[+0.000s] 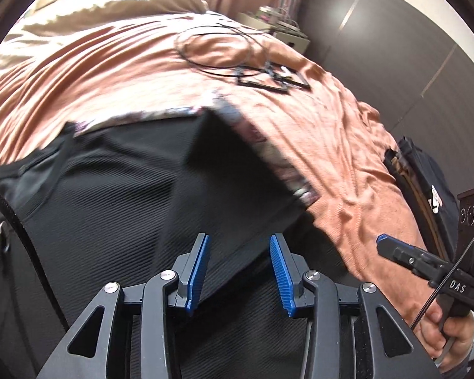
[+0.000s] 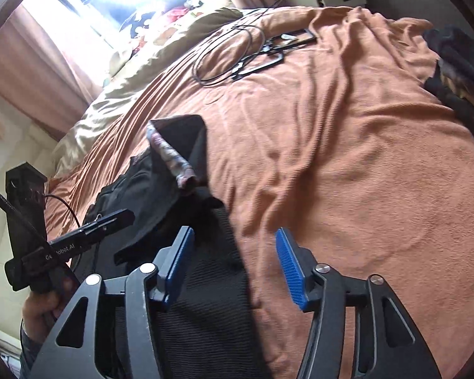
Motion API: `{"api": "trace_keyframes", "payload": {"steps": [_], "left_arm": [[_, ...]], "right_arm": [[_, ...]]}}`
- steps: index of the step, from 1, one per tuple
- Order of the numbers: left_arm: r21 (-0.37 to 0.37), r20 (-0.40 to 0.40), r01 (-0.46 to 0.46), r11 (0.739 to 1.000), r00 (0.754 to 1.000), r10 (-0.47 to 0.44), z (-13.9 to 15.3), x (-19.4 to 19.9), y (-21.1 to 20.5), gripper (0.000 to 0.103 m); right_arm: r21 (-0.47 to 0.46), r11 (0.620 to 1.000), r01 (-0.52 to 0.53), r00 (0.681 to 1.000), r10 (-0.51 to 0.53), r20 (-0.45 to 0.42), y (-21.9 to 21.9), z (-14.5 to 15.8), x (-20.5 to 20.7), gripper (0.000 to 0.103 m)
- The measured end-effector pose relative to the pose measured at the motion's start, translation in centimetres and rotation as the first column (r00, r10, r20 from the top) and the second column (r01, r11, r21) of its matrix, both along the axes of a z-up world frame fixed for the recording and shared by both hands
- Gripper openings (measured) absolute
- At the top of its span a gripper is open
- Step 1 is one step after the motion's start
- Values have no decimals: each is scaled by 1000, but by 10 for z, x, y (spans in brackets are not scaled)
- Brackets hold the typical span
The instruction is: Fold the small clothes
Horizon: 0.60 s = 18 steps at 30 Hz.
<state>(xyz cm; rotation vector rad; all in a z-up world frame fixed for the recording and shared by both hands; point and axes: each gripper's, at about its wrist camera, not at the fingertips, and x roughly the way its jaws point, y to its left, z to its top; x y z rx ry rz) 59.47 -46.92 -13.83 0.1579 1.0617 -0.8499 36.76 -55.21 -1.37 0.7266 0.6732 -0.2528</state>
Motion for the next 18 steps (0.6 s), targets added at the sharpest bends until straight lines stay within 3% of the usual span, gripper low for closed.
{"api": "trace_keyframes", "payload": {"steps": [2, 5, 11, 18], "left_arm": [[14, 10, 11, 1000, 1000, -11, -2, -2, -17, 56], [30, 32, 20, 999, 999, -21, -5, -5, -40, 64], [88, 55, 32, 996, 998, -37, -19, -11, -77, 65], [164, 107, -36, 986, 994, 19, -34, -4, -97, 70]], "right_arm": [[5, 1000, 13, 1000, -13, 0, -4, -2, -8, 48], [29, 999, 26, 1000, -26, 12, -9, -3, -22, 48], [33, 998, 51, 998, -52, 24, -22, -6, -43, 48], [47, 996, 74, 997, -75, 24, -35, -7, -58, 48]]}}
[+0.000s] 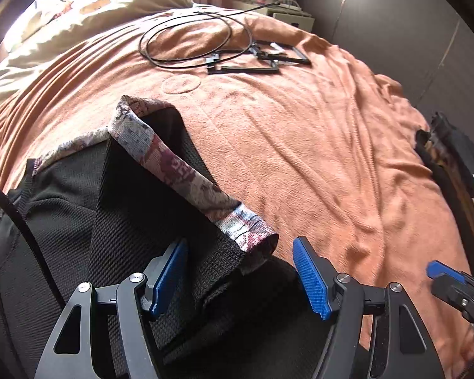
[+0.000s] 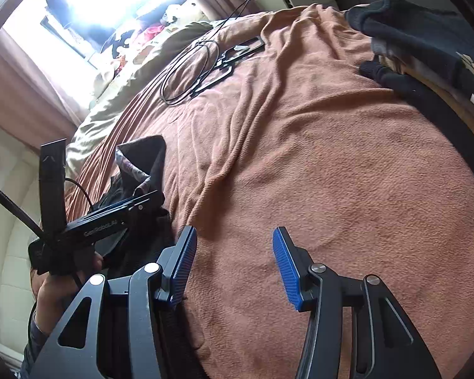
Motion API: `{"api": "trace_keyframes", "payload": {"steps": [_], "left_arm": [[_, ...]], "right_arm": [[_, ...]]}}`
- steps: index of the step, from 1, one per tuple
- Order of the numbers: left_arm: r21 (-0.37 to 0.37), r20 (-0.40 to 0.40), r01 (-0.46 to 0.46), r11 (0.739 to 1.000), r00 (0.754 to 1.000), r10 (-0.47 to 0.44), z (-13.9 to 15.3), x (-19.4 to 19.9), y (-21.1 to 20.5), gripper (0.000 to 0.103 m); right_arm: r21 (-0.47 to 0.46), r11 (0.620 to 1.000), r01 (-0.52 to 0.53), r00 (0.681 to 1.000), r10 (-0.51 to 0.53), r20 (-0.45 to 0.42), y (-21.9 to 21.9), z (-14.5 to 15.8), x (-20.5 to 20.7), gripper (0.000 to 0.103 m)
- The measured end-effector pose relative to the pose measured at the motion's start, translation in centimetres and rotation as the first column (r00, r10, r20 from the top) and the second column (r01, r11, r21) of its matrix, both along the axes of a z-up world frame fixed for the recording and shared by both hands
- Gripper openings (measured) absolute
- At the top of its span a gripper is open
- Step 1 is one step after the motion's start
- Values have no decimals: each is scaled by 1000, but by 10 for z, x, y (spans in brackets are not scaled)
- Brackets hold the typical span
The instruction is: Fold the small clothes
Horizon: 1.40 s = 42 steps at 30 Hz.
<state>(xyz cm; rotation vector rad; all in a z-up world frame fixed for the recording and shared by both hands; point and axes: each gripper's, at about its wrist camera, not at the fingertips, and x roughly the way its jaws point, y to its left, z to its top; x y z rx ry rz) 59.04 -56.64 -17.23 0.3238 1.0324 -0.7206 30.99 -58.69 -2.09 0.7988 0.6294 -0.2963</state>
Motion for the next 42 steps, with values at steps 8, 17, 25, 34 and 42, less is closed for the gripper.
{"api": "trace_keyframes", "payload": {"steps": [8, 17, 25, 34, 42], "left_arm": [[-35, -7, -68, 997, 998, 68, 10, 19, 15, 24], [-62, 25, -129, 990, 991, 131, 43, 37, 69, 8], [-70, 57, -215, 974, 974, 219, 63, 65, 134, 8], [-76, 75, -304, 950, 948, 309, 62, 93, 190, 38], [-69, -22, -308, 949, 951, 307, 32, 86, 211, 52]], "right_arm": [[5, 1000, 2, 1000, -2, 2, 1, 1, -2, 48], [-3, 1000, -30, 1000, 30, 4, 13, 10, 13, 48], [-42, 995, -86, 996, 86, -1, 33, 25, 42, 48], [-73, 987, -140, 990, 138, -35, 53, 30, 80, 48], [-122, 980, -154, 985, 144, -91, 66, 28, 108, 58]]}}
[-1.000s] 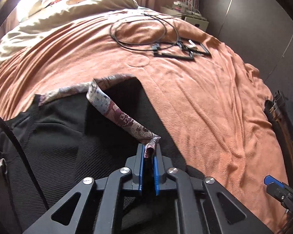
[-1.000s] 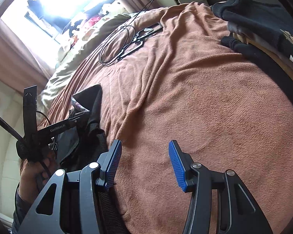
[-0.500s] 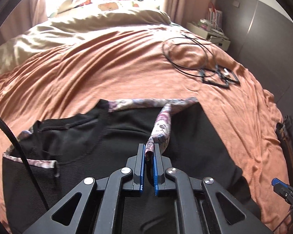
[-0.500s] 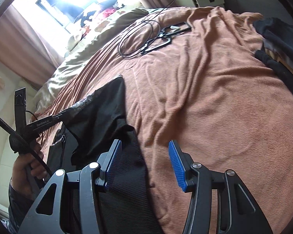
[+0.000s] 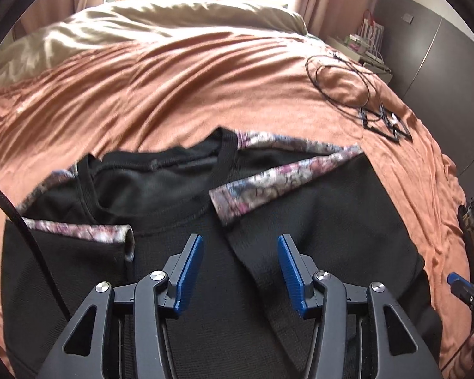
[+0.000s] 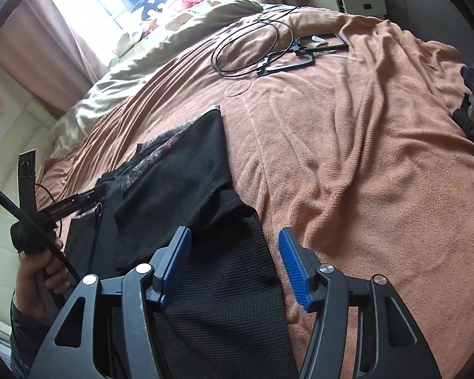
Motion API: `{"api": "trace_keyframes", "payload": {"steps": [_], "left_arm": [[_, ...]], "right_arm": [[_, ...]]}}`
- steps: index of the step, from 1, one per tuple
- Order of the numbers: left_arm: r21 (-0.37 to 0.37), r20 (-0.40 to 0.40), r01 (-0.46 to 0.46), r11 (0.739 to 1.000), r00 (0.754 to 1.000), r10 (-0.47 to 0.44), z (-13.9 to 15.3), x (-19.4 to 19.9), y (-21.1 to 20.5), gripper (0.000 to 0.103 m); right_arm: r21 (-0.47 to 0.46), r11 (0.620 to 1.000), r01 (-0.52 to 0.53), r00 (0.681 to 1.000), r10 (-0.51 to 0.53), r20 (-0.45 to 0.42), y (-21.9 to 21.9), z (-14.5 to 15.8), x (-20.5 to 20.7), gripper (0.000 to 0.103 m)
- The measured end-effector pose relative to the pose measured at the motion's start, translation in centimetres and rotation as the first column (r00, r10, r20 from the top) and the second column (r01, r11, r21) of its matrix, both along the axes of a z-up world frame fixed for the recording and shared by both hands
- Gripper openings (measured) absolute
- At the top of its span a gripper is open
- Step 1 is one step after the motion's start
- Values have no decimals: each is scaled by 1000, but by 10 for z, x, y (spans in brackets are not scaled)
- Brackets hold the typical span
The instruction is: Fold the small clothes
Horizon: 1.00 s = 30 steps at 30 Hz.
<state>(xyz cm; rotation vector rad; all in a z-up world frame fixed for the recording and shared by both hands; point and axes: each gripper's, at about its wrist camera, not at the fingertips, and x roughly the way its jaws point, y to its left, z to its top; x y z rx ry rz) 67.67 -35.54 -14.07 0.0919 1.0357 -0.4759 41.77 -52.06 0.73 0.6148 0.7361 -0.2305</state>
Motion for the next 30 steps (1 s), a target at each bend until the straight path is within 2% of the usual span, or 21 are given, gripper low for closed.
{"api": "trace_keyframes", "payload": {"steps": [3, 8, 12, 14, 16, 17, 30], "left_arm": [[-16, -44, 14, 1000, 999, -14, -14, -7, -1, 52], [7, -86, 43, 999, 995, -42, -36, -15, -11, 52], [41, -66, 45, 998, 997, -42, -44, -22, -18, 49], [31, -71, 53, 998, 996, -51, -43, -26, -21, 20], [29, -82, 65, 997, 995, -63, -41, -28, -23, 8], [38, -73, 70, 997, 995, -67, -38, -30, -24, 5], [40, -75, 24, 999, 997, -21, -30, -36, 11, 5]], "right_arm": [[-28, 1000, -7, 1000, 7, -22, 6, -5, 7, 58], [-43, 999, -32, 999, 30, -45, 12, -16, 13, 58], [-37, 998, -48, 997, 46, -59, 14, -25, 18, 58], [-43, 999, -30, 997, 27, -72, 12, -28, 19, 55], [-48, 999, -23, 997, 19, -75, 10, -29, 21, 53], [-49, 998, -27, 997, 23, -74, 10, -29, 23, 53], [-38, 999, -28, 995, 24, -92, 9, -22, 12, 51]]}}
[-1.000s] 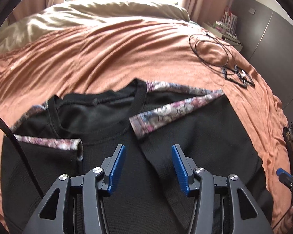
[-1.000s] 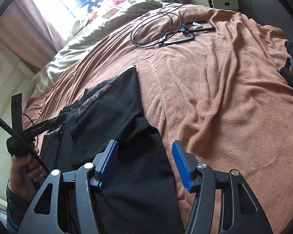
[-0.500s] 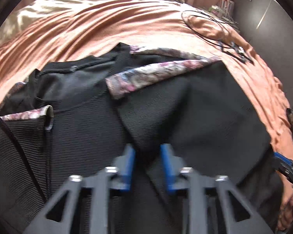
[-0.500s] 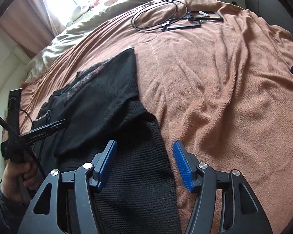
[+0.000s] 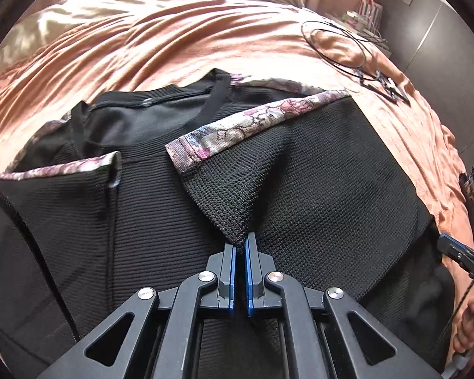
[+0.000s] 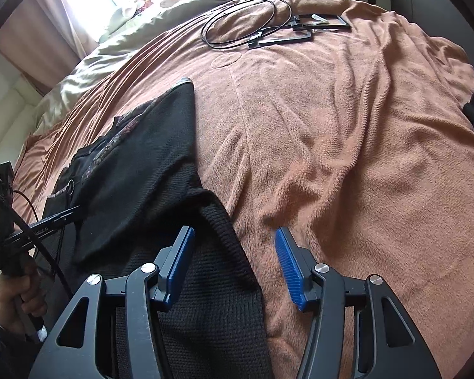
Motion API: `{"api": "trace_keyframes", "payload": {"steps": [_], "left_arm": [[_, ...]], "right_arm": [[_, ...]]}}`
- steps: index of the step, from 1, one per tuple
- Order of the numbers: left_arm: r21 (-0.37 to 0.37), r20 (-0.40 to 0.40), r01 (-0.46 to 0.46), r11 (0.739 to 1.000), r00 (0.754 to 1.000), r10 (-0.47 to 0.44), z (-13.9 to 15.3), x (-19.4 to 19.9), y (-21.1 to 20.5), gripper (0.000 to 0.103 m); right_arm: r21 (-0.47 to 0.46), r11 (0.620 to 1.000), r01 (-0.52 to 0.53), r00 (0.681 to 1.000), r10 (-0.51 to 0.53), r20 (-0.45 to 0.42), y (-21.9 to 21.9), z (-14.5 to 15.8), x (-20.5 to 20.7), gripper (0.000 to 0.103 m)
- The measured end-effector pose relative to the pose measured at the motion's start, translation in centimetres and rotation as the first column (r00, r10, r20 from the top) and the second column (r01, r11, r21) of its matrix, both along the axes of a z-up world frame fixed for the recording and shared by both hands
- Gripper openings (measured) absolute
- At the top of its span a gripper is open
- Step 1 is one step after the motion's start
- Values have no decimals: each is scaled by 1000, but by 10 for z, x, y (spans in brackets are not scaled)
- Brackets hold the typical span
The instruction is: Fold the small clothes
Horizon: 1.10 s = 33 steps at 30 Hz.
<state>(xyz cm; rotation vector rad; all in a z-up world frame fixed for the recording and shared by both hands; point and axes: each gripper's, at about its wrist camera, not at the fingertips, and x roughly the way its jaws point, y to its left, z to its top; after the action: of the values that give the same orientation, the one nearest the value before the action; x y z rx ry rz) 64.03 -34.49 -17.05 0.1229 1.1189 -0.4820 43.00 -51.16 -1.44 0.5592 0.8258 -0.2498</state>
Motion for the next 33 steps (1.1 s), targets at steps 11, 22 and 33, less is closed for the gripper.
{"api": "trace_keyframes", "payload": {"steps": [11, 22, 33], "left_arm": [[-30, -10, -2, 1000, 1000, 2, 1, -1, 20, 5], [-58, -30, 21, 998, 999, -23, -7, -2, 9, 5], [-69, -22, -18, 997, 1000, 17, 3, 5, 14, 9]], "right_arm": [[-63, 997, -51, 999, 51, 12, 19, 23, 25, 51], [-138, 990, 7, 995, -21, -102, 16, -4, 57, 51], [-100, 995, 25, 996, -34, -84, 3, 3, 39, 51]]}}
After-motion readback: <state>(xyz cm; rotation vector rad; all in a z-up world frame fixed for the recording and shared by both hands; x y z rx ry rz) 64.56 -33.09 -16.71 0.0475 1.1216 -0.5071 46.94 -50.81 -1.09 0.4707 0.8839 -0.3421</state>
